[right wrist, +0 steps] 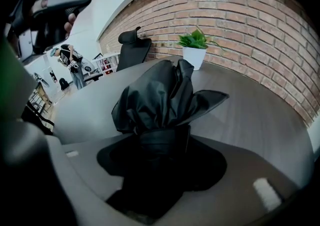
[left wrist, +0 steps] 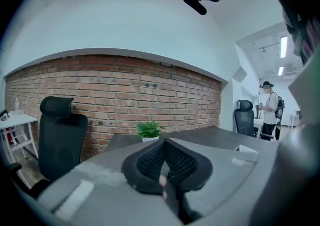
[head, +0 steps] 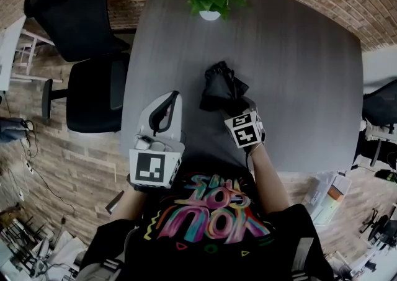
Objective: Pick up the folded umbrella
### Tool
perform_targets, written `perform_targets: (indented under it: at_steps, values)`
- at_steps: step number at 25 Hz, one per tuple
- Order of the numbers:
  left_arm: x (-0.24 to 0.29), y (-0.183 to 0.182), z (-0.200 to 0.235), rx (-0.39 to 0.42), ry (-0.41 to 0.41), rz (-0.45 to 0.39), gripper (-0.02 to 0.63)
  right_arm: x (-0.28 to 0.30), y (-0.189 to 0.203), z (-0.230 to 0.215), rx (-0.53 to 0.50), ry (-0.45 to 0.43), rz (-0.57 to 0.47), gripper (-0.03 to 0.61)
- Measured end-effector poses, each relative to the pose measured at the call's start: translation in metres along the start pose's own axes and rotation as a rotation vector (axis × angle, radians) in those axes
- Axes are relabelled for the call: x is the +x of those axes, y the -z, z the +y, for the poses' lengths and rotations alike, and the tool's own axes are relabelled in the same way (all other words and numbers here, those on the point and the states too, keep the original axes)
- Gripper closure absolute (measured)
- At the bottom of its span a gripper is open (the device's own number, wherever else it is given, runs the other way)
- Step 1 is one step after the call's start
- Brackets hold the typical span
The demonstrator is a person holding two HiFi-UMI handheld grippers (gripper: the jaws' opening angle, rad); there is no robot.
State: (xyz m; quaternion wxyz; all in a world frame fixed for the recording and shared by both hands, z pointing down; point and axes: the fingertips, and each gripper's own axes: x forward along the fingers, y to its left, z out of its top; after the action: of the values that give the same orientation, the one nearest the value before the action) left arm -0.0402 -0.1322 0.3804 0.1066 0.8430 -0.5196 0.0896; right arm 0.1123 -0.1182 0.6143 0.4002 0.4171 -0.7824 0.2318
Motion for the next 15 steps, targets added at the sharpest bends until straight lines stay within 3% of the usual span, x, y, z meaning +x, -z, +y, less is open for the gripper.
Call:
perform_targets:
  at_steps: [15]
  values:
    - [-0.0067,-0.0003,0.0029,0.005,-0.004,-0.011,0.612,-0.0019,0.001,0.0017,0.011,0.033,-0.012,0.345]
